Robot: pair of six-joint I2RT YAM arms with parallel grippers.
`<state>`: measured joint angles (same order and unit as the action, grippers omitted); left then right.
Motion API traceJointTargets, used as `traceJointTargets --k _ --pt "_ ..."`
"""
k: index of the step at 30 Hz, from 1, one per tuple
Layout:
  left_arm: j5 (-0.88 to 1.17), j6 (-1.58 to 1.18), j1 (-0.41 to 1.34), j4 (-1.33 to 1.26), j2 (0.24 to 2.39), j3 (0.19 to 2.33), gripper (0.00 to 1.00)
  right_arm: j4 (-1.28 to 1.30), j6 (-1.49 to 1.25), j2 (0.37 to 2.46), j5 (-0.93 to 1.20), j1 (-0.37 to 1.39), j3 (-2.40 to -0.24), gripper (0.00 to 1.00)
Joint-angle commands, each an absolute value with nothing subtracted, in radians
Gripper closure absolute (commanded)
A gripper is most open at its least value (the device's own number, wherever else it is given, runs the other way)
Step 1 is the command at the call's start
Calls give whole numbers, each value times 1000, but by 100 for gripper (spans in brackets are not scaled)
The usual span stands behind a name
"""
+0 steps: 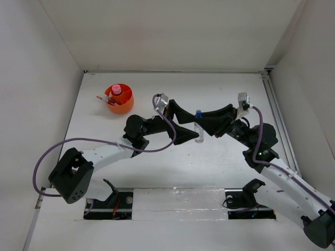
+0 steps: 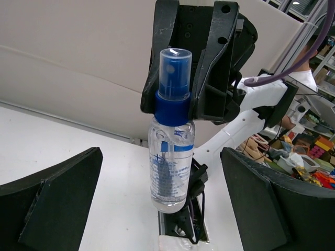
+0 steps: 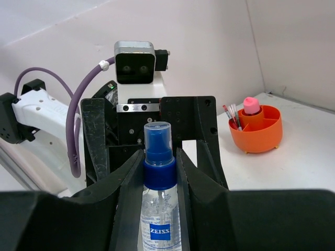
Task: Sort the stationery into containers
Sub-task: Place the stationery in the storage box.
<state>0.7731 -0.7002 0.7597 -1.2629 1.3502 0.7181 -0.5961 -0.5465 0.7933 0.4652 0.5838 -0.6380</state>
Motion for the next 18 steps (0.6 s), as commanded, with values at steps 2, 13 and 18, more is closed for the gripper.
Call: traceJointTargets --k 2,13,18 --pt "779 -684 764 -1341 1331 736 8 -715 -571 799 486 594 -643 100" --pt "779 -673 764 -1332 1331 736 28 -773 -600 862 528 623 -679 100" --pt "779 -655 764 -1269 1331 758 74 -785 -609 873 528 623 -680 100"
